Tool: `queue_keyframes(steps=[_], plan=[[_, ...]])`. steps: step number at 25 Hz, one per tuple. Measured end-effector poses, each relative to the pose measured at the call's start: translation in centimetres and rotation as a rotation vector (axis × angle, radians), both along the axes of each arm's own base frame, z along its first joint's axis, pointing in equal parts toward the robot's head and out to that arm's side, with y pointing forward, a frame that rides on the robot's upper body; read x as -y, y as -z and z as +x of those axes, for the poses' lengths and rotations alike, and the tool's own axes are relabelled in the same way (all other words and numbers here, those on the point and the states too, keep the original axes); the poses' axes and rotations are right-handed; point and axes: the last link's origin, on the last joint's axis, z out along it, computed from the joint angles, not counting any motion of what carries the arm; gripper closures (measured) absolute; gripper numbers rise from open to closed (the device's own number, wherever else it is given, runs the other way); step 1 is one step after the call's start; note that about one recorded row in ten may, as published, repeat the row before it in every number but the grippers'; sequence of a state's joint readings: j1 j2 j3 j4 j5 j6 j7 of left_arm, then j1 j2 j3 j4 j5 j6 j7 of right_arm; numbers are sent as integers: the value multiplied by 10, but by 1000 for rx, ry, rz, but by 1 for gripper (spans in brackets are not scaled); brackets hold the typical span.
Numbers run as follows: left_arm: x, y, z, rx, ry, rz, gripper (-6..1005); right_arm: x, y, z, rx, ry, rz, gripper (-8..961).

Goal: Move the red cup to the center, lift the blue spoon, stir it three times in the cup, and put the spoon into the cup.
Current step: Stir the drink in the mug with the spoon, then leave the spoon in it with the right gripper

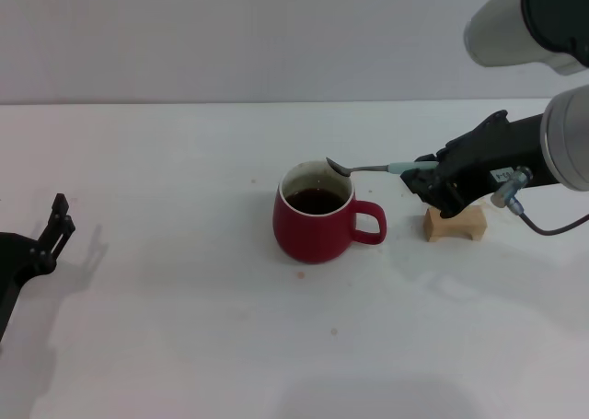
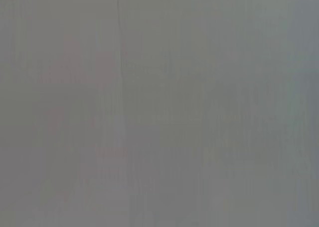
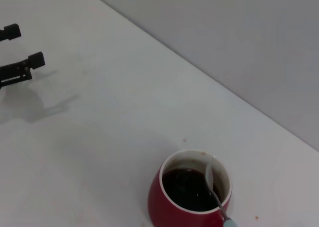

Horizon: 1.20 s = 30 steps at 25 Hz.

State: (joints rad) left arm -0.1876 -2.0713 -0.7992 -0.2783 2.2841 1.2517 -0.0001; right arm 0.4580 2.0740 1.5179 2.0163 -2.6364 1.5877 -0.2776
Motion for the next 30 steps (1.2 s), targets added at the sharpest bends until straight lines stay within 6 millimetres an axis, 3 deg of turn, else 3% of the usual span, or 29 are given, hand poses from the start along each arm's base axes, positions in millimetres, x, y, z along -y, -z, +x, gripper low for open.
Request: queue_keyframes(steps=[30], plan=[[4, -1, -3, -4, -8, 2, 141, -30, 31, 5, 56, 55, -82, 823]])
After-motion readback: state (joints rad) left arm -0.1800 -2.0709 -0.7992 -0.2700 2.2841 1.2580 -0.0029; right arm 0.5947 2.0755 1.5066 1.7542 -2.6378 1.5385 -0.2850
